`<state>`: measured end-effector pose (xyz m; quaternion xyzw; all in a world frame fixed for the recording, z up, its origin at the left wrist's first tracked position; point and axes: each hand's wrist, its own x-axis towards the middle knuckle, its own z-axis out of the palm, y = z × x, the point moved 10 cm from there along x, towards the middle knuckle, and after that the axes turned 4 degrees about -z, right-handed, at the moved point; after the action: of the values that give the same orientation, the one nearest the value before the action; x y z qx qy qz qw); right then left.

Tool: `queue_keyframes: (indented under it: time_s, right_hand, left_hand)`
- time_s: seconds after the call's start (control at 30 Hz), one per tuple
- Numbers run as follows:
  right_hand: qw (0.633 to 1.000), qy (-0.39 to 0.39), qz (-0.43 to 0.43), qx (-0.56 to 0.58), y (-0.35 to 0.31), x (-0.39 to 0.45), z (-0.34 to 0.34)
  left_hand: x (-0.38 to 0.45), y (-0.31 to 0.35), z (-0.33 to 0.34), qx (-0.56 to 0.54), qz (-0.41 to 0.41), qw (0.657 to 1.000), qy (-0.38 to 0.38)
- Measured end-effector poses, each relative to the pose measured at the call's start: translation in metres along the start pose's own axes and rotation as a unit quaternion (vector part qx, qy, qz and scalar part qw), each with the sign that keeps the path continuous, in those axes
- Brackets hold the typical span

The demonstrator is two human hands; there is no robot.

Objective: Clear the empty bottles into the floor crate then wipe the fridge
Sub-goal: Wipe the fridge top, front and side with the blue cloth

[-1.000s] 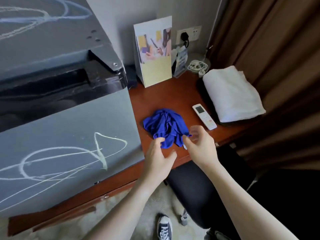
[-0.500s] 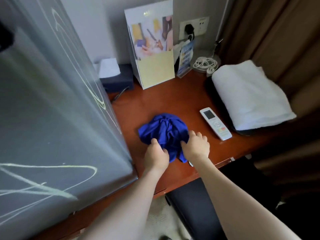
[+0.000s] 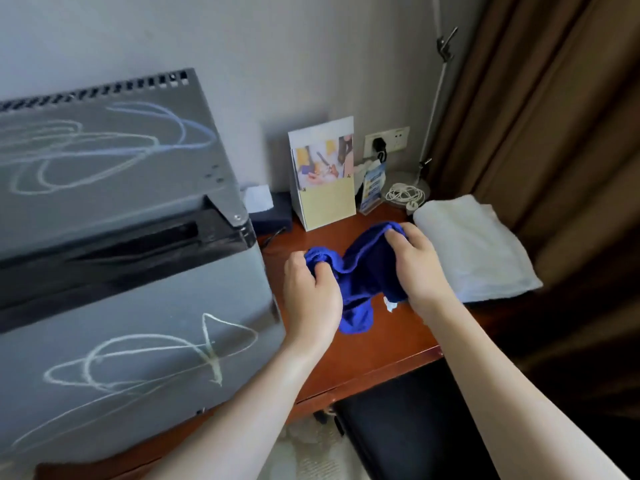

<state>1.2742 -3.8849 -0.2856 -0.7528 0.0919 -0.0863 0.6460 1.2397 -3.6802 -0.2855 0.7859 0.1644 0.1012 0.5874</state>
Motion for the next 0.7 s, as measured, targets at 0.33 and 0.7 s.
queue_keyframes:
  time_s: [0.33, 0.7]
  right_hand:
    - [0.969, -0.018, -0.137, 0.204, -0.272, -0.061, -0.02]
    - [0.866, -0.233, -0.185, 0.401, -0.452, -0.181, 0.076]
  left_hand:
    - [-0.067, 0.144, -0.075, 0.017, 0.05, 0.981, -0.188]
    - [-0.065, 0.266, -0.269, -0.127, 0.206, 0.962, -0.124]
